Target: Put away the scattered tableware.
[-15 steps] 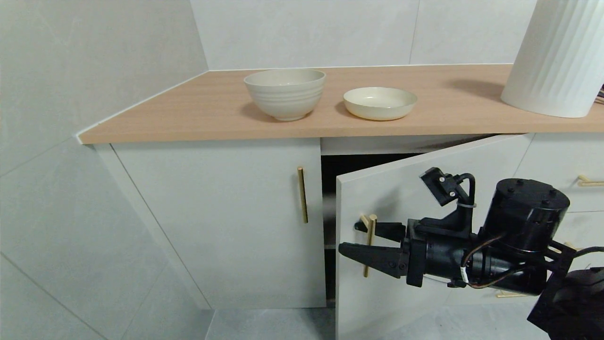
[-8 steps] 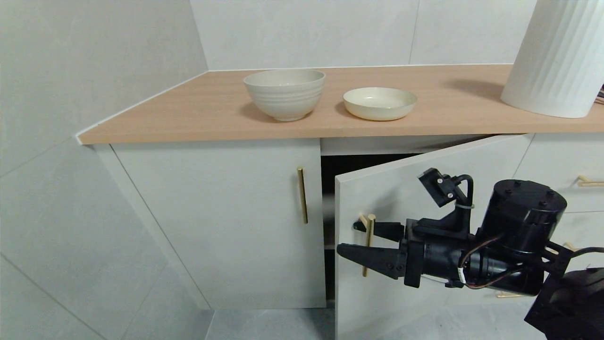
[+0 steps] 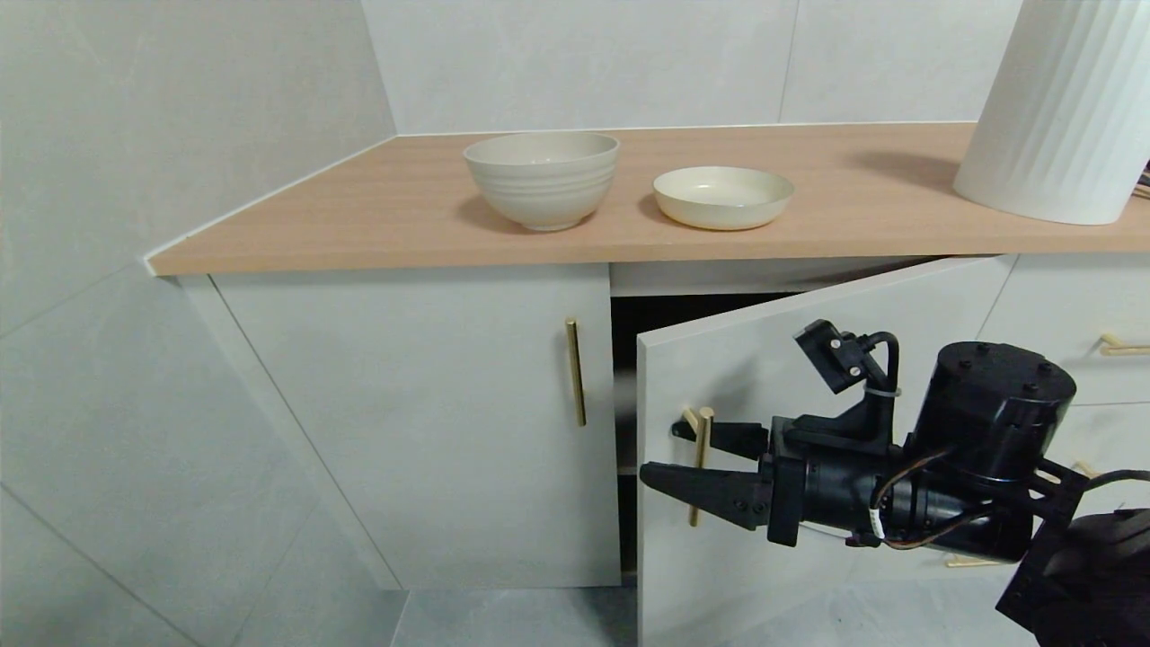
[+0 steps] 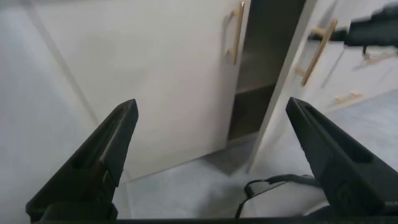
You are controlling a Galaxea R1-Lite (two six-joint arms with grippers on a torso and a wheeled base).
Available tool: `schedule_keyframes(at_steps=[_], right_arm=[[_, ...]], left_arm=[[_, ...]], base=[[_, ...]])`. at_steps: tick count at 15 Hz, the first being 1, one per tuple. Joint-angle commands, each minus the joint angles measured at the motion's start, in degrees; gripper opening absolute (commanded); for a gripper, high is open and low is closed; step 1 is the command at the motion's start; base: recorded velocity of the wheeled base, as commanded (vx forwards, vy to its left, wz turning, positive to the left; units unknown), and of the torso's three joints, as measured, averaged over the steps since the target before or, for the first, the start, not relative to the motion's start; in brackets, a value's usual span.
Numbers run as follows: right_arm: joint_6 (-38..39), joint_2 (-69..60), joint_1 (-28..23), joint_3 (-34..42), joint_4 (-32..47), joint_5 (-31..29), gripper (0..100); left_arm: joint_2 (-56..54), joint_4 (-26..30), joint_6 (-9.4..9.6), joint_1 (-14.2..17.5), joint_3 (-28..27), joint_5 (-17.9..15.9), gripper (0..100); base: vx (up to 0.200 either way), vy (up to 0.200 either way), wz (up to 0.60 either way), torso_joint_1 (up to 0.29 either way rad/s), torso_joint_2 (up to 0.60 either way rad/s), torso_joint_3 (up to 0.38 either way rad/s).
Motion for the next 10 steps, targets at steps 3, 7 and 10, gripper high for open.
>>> schedule_keyframes(at_steps=[3, 7, 10], right_arm=[[0.28, 1.09, 0.03, 0.00, 0.07, 0.03, 100], [0.28, 1.71, -0.24, -0.17, -0.01, 0.03, 100], [0.19, 2.32, -0.24, -0.17, -0.28, 0.03, 100]], left_arm=[[30.78, -10.29, -1.09, -7.41, -4.16, -2.91, 100], [35.61, -12.58, -1.53, -11.36, -0.82, -3.08, 100], [35.53, -12.75, -5.83, -13.38, -1.08, -3.17, 100]], base=[[0.000, 0.000, 0.00, 0.000, 0.00, 0.000], [0.000, 0.000, 0.00, 0.000, 0.00, 0.000], [0.000, 0.000, 0.00, 0.000, 0.00, 0.000]])
